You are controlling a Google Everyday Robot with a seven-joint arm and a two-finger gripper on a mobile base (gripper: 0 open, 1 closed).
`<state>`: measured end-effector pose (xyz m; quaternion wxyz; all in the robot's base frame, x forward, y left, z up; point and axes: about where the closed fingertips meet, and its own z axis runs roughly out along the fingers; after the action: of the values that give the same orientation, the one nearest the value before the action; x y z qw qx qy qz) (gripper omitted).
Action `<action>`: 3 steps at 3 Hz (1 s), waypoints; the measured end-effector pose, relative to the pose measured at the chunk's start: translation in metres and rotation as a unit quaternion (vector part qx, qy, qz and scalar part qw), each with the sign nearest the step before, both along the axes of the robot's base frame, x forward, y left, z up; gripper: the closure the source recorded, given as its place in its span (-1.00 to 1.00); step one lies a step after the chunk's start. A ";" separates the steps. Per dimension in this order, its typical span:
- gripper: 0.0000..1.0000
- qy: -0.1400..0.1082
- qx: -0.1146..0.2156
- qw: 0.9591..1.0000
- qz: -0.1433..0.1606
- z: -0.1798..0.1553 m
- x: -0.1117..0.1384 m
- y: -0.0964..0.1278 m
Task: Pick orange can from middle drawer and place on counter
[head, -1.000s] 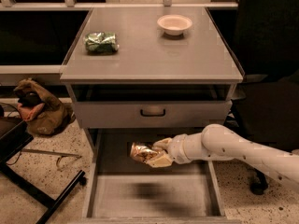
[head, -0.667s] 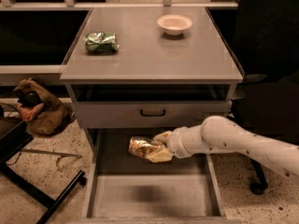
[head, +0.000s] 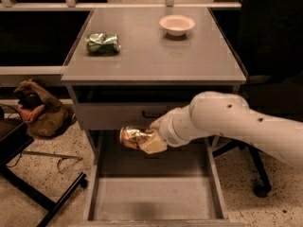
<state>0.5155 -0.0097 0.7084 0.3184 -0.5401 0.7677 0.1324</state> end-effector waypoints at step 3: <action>1.00 -0.072 0.007 0.997 -0.015 0.093 0.018 -0.011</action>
Offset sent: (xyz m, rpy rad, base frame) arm -0.0045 0.0024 0.0371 -0.0241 -0.0519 -0.0172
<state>0.5337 -0.0208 0.8013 0.3788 -0.5341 0.7500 0.0933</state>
